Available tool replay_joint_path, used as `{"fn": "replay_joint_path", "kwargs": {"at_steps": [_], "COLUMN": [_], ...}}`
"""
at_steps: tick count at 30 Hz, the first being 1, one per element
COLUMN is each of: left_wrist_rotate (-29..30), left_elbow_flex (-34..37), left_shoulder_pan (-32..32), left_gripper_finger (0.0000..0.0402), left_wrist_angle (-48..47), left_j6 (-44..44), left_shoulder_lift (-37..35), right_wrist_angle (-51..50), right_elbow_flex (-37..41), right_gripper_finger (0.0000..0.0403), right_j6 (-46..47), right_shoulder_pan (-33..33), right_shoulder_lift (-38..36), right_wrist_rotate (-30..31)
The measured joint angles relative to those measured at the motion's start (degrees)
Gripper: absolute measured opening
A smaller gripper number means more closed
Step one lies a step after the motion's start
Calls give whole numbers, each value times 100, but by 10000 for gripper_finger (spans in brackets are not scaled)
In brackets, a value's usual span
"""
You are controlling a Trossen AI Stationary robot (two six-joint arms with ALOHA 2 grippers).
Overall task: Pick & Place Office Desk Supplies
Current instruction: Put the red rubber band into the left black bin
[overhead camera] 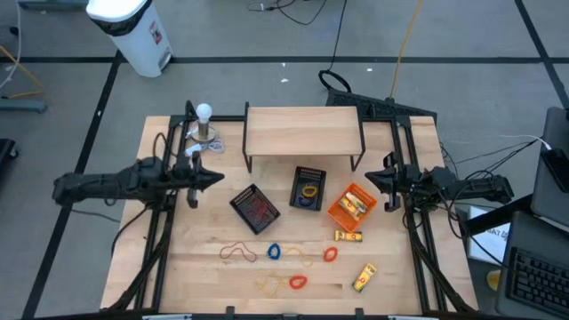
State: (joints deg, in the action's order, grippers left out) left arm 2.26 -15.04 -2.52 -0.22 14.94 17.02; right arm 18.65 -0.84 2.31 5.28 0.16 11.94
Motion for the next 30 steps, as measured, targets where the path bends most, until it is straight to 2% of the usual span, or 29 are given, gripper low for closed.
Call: {"fn": "replay_joint_path", "kwargs": {"at_steps": [4, 7, 13, 19, 22, 30], "left_wrist_rotate": [893, 1296, 1456, 1724, 1664, 752], "left_elbow_flex": [-966, -1575, -2396, -2725, -2776, -2943], "left_shoulder_pan": [675, 1135, 1803, 2479, 2676, 3165], "left_gripper_finger": [1, 1, 1, 9, 13, 55], "left_wrist_angle": [-1088, -1877, -2922, -3484, -3503, -3551], "left_j6": [87, 407, 1448, 1985, 2266, 2995], "left_shoulder_lift": [901, 1746, 3301, 4549, 5013, 5929], "right_wrist_angle": [-4, -26, -129, -135, -133, -134], "right_elbow_flex": [0, 0, 5, 5, 5, 5], "right_gripper_finger": [0, 0, 0, 0, 0, 0], "right_j6": [2, 3, 42, 4, 4, 4], "right_shoulder_pan": [0, 0, 0, 0, 1, 0], "right_shoulder_lift": [0, 0, 2, 2, 2, 2], "right_wrist_rotate": [0, -1, -1, -4, -4, -2]}}
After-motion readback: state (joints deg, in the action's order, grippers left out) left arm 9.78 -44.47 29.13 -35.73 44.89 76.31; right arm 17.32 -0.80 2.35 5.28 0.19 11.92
